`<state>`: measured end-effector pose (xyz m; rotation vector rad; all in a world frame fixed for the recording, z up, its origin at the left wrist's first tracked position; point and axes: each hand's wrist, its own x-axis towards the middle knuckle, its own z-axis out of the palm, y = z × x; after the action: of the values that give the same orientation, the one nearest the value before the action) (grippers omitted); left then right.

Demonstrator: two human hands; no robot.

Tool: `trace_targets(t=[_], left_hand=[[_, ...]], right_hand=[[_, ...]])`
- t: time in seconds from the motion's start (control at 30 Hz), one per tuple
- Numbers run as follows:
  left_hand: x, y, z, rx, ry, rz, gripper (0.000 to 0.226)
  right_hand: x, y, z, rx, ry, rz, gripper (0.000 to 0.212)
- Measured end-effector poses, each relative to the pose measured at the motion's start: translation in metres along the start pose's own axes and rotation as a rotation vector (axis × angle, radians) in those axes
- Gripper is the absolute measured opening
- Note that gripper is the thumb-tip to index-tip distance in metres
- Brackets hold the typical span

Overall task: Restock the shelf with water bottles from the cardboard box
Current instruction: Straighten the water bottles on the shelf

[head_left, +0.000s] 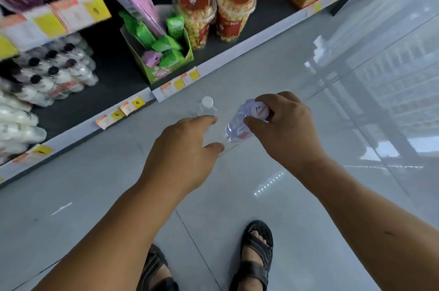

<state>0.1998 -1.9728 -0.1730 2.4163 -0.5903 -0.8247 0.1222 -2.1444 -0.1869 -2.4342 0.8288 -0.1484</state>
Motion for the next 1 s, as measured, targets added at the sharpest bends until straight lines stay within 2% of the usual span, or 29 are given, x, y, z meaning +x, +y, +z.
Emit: trace_targets(t=[0.13, 0.3, 0.47, 0.57, 0.67, 0.8, 0.9, 1.0], left_hand=[[-0.070, 0.054, -0.096, -0.120, 0.052, 0.073, 0.067], [-0.183, 0.134, -0.255, -0.212, 0.134, 0.179, 0.075], [-0.290, 0.206, -0.400, -0.232, 0.312, 0.306, 0.073], [-0.348, 0.236, -0.478, -0.269, 0.363, 0.341, 0.082], [-0.402, 0.254, -0.538, -0.320, 0.396, 0.421, 0.085], [-0.464, 0.262, -0.589, -0.341, 0.521, 0.454, 0.080], [-0.501, 0.256, -0.615, -0.359, 0.647, 0.464, 0.078], [-0.528, 0.239, -0.633, -0.390, 0.703, 0.444, 0.082]], right_hand=[[-0.028, -0.125, -0.138, 0.013, -0.009, -0.117, 0.023], [-0.062, -0.294, -0.313, 0.078, -0.061, -0.224, 0.014], [-0.103, -0.438, -0.450, 0.094, -0.062, -0.412, 0.023], [-0.121, -0.513, -0.518, 0.085, -0.040, -0.563, 0.029], [-0.141, -0.580, -0.571, 0.117, -0.025, -0.736, 0.041], [-0.171, -0.656, -0.626, 0.182, 0.029, -0.887, 0.041], [-0.196, -0.702, -0.644, 0.238, 0.023, -0.943, 0.042], [-0.216, -0.736, -0.633, 0.249, 0.006, -1.004, 0.040]])
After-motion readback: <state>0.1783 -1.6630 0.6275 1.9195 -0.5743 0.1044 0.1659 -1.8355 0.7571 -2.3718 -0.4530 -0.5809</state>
